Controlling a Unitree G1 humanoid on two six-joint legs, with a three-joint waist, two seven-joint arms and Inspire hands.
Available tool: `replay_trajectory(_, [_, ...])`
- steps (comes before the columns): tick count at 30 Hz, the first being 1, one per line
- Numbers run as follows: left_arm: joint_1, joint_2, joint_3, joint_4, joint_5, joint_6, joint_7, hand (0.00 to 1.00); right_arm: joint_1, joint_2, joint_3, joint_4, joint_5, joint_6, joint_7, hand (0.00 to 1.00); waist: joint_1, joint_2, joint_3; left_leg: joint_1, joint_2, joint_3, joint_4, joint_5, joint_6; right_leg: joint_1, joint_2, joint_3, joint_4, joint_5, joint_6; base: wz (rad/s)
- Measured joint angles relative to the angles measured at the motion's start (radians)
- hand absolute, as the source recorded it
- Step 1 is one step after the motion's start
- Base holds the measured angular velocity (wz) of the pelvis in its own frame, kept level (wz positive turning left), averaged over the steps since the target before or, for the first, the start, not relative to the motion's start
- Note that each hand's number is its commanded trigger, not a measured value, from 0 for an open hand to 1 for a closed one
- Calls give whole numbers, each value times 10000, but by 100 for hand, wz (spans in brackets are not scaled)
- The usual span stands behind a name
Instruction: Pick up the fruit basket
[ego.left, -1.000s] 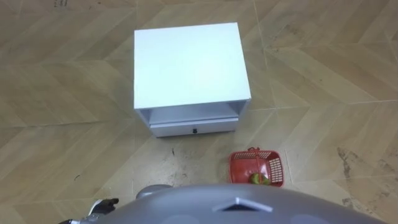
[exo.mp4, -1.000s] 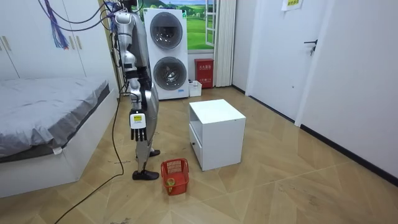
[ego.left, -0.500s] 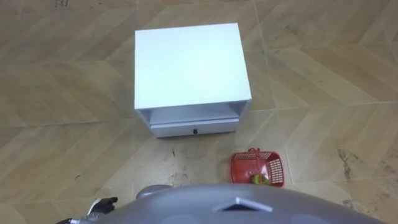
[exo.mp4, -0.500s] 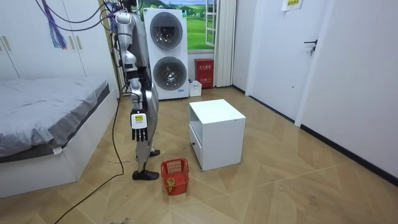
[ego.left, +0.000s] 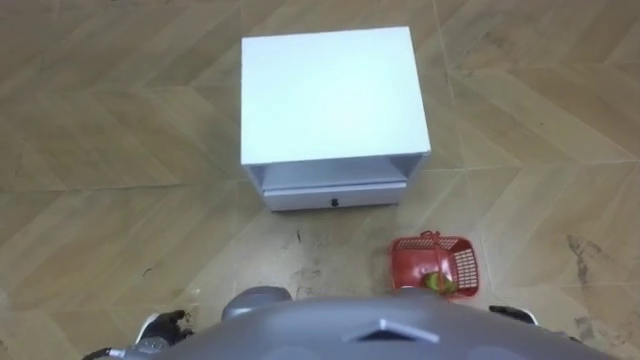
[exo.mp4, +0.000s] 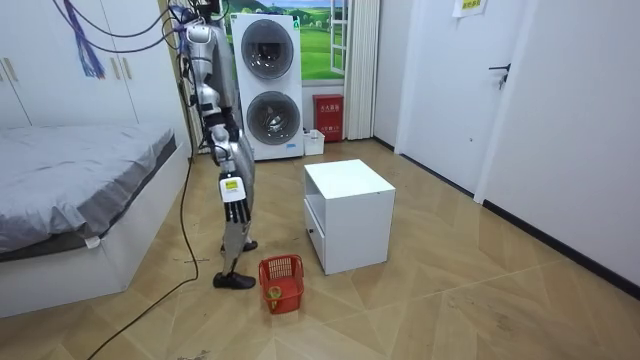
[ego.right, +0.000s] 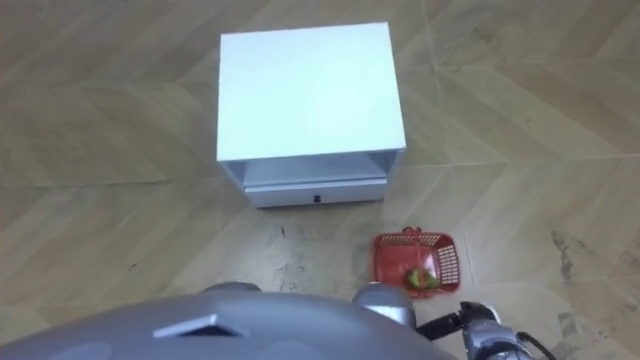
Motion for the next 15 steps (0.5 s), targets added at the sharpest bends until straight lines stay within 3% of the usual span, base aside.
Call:
replay_trajectory(1, [-83,54,209,66,-6,-133,10,0,86,-15,-54,-142,192,-59,-146,0,-81,-36,41,-113,71,525,191,-71,120,-274,-278,-265,1616,-278,-249,37])
replay_trajectory(2, [-100,93,275,79,-11,-205,22,0,172,-18,-137,-147,363,-68,-198,0,-66,-136,18,-105,30,718,195,-87,156,-318,-426,-299,2490,-349,-295,72])
replay_trajectory(3, [-78,192,279,94,-17,-357,51,0,198,-14,-212,-153,746,-78,-304,0,91,-258,10,-109,-91,964,204,-69,236,-303,-584,-86,4142,-291,-392,47])
replay_trajectory(5, [-65,231,280,-25,-59,-347,73,0,-174,-27,-196,-260,1143,-330,-501,0,483,-504,-62,-450,-110,1481,372,-82,309,-281,-601,67,5608,18,-556,-3])
replay_trajectory(7, [-103,240,360,52,-54,-290,98,0,-822,-6,-191,-322,1315,-861,-626,0,522,-643,-103,-1181,-38,1582,962,-145,415,-66,-631,-61,5709,532,-705,-12])
replay_trajectory(9, [-602,319,443,163,-120,-290,332,0,-1804,21,80,-344,1846,-1373,-774,0,512,-774,-96,-2494,151,1500,2006,-187,481,317,-887,-293,4482,835,-508,0])
replay_trajectory(10, [-807,355,438,184,-220,-293,455,0,-2039,56,139,-344,2002,-1462,-802,0,487,-774,-48,-2854,235,1390,2339,-196,491,359,-826,-349,4207,401,-225,0])
replay_trajectory(11, [-1212,387,430,214,-415,-344,683,0,-2432,101,349,-347,2214,-1543,-901,0,535,-842,35,-3533,354,959,3055,-196,487,324,-619,-522,3810,-218,-106,0])
replay_trajectory(12, [-1476,384,419,306,-456,-552,780,0,-2632,134,566,-442,2348,-1533,-971,0,575,-677,-1,-4267,435,316,3796,-186,484,205,-206,-483,3521,-490,-132,-5])
replay_trajectory(13, [-1583,398,415,379,-487,-680,804,0,-2714,181,598,-486,2391,-1532,-1011,0,620,-587,12,-4648,350,4,4037,-198,440,147,-51,-398,3463,-624,-89,0])
replay_trajectory(14, [-1901,412,286,576,-700,-863,907,0,-2830,179,549,-566,2460,-1540,-1167,0,588,-675,-138,-5227,-231,-431,3959,-36,378,-257,-13,87,3929,-1174,105,15])
replay_trajectory(15, [-2361,580,-88,675,-1052,-964,1072,0,-3198,124,492,-528,2499,-1561,-1379,0,565,-841,63,-5850,-388,-327,4616,-280,709,-880,-289,348,5342,-1797,187,51])
